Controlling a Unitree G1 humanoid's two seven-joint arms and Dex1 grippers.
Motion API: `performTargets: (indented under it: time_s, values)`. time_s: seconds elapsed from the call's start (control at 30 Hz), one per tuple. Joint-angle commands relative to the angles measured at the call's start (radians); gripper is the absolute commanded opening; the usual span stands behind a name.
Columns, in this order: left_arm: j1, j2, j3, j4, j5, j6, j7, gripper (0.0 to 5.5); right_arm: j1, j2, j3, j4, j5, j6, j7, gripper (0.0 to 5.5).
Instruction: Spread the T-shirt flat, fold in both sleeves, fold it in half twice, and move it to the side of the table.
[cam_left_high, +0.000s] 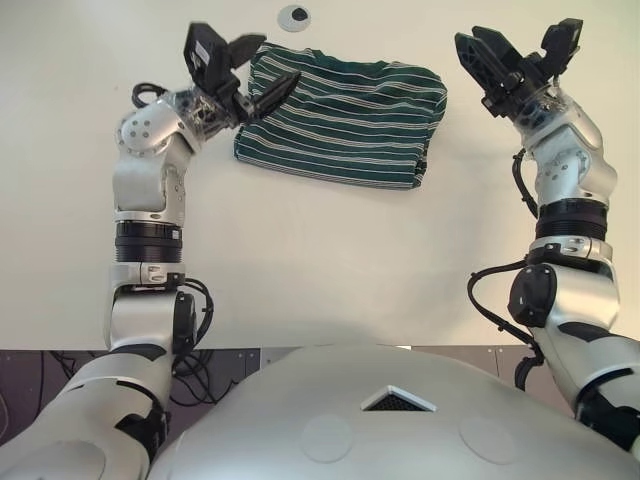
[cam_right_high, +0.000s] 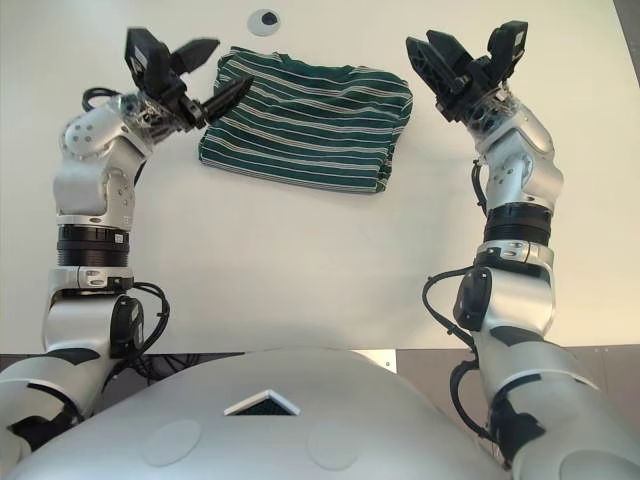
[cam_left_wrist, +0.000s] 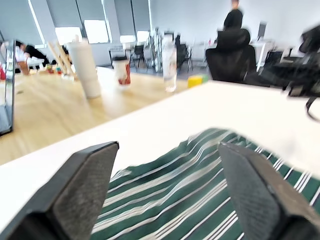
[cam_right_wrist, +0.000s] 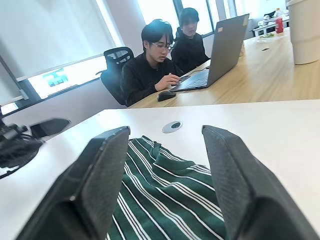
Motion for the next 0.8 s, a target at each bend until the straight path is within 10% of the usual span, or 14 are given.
performTargets:
  time_s: [0.03, 0.5, 0.8]
  values:
    - [0.056, -0.087, -0.128, -0.202, -0.016, 0.145, 0.062, 3.64, 0.055, -0.037, -0.016, -0.06, 0.0, 0.039, -0.052, 2.65]
    - [0.115, -0.319, -0.471, -0.123, 0.223, 0.262, 0.322, 3.64, 0.103, -0.007, 0.037, -0.137, 0.0, 0.099, -0.113, 2.65]
    - [0.128, -0.239, -0.622, -0.162, 0.26, 0.586, 0.243, 3.64, 0.112, 0.011, 0.041, -0.209, 0.012, 0.161, -0.194, 2.65]
